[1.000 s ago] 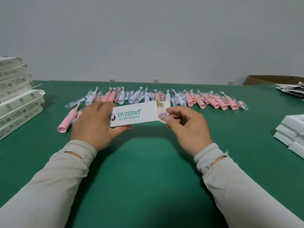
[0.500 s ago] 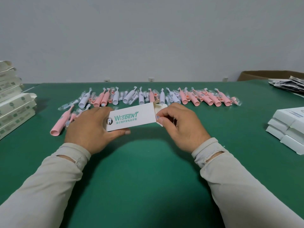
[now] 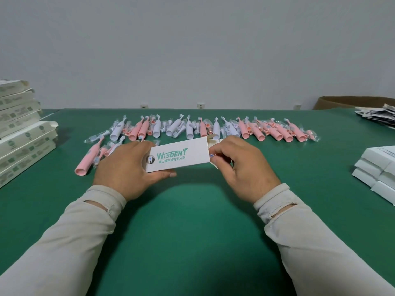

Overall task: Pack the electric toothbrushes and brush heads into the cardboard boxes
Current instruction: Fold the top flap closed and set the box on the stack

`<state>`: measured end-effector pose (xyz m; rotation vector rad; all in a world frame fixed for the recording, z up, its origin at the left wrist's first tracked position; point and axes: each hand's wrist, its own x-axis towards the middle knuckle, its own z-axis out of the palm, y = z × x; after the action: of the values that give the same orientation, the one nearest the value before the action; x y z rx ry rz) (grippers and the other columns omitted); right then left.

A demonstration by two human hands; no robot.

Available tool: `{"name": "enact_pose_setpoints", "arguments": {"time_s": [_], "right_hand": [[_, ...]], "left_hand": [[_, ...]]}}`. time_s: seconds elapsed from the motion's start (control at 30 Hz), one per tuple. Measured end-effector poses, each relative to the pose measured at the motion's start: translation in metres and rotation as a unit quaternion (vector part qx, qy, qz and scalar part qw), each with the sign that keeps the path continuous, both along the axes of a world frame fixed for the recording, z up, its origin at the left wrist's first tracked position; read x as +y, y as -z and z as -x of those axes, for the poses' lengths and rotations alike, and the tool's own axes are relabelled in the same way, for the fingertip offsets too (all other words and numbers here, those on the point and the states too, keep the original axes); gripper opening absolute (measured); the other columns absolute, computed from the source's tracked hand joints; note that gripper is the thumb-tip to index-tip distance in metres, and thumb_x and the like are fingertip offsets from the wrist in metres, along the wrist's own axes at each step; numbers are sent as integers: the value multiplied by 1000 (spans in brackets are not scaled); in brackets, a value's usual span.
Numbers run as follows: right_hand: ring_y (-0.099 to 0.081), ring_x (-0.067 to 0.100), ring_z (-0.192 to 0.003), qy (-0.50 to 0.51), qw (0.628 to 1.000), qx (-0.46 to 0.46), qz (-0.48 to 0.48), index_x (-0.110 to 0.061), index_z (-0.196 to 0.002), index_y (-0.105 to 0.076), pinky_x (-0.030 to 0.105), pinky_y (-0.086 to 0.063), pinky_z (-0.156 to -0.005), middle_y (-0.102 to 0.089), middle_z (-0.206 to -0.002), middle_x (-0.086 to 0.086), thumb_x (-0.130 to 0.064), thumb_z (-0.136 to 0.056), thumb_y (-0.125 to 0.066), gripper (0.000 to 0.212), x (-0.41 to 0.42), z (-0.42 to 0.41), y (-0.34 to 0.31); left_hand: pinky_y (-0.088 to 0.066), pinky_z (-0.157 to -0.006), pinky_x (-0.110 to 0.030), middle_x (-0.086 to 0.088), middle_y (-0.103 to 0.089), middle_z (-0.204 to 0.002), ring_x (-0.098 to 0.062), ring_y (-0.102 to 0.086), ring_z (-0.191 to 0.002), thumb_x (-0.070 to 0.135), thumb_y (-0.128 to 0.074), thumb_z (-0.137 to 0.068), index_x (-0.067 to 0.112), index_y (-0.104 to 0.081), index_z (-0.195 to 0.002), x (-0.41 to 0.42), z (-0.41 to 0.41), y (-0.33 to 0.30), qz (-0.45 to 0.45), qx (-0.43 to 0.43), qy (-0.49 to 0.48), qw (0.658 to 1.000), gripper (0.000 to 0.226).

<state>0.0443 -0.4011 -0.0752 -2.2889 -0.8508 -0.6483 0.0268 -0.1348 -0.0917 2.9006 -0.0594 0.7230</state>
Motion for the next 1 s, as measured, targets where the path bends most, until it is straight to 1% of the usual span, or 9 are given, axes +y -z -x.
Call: {"name": "enact_pose_setpoints", "arguments": {"time_s": [0.13, 0.23, 0.53, 0.63, 0.7, 0.8, 0.87, 0.93, 1.0], "right_hand": [[-53, 6, -81, -26, 995, 79, -60, -24, -92, -71, 9, -38, -73, -60, -86, -10, -19, -94, -67, 8, -3, -1, 4], [-52, 4, -83, -17, 995, 57, -77, -25, -93, -68, 7, -36, -72, -57, -86, -12, -20, -95, -66, 7, -6, -3, 1], [-50, 5, -70, -49, 986, 145, -72, -28, -72, -63, 17, -39, -68, -59, -78, -7, -16, -92, -64, 23, -3, 3, 1], [-54, 11, -78, -52, 988, 137, -46, -16, -86, -74, 24, -43, -72, -61, -81, -1, -17, -95, -62, 15, -4, 1, 2], [-56, 10, -80, -47, 989, 126, -53, -19, -93, -77, 24, -45, -75, -63, -83, -4, -21, -96, -62, 15, -7, -1, 2], [-58, -3, -79, 44, 972, 119, -200, -31, -97, -73, 12, -45, -77, -66, -89, -18, -18, -94, -64, 17, -20, -13, 1], [-61, -1, -88, 151, 944, 123, -266, -32, -99, -69, 21, -50, -88, -66, -96, -20, -14, -94, -59, 21, -25, -27, 0], [-61, 11, -97, 224, 933, 152, -237, -26, -112, -66, 33, -50, -98, -65, -109, -12, -13, -95, -54, 26, -24, -42, 2], [-57, 18, -113, 231, 950, 168, -123, -25, -132, -58, 36, -44, -104, -57, -135, -4, -16, -95, -53, 38, -17, -54, 11]], "left_hand": [[-46, -65, -36, 14, -56, -89, -14, -49, -84, 93, -48, -61, 40, -52, -96, 1, 2, -2, 19, -19, 13, 1000, 63], [-36, -60, -33, 17, -45, -81, -15, -46, -79, 90, -50, -62, 43, -42, -86, -4, 4, -4, 33, -44, 22, 998, 54], [-50, -74, -42, 5, -64, -106, -22, -55, -98, 89, -44, -60, 29, -61, -117, -7, 5, -4, 28, -48, 22, 998, 84], [-49, -74, -41, 4, -64, -109, -22, -55, -99, 90, -43, -59, 31, -59, -119, -8, 4, -3, 21, -36, 9, 999, 86], [-47, -71, -40, 3, -63, -102, -21, -51, -91, 88, -46, -60, 31, -61, -113, -4, 2, -4, 33, -44, 9, 998, 79], [-41, -65, -38, 0, -61, -90, -23, -47, -84, 85, -51, -64, 28, -60, -96, 6, 1, -6, 52, -64, -27, 996, 66], [-38, -64, -37, -3, -60, -90, -28, -51, -87, 80, -61, -67, 29, -55, -90, 13, 0, -4, 67, -82, -68, 992, 57], [-42, -64, -40, -5, -60, -95, -33, -54, -96, 76, -68, -68, 26, -57, -94, 15, -2, -1, 72, -88, -95, 989, 57], [-43, -65, -42, -7, -60, -97, -35, -55, -99, 76, -69, -68, 24, -59, -97, 14, -5, 0, 70, -91, -113, 987, 60]]}}
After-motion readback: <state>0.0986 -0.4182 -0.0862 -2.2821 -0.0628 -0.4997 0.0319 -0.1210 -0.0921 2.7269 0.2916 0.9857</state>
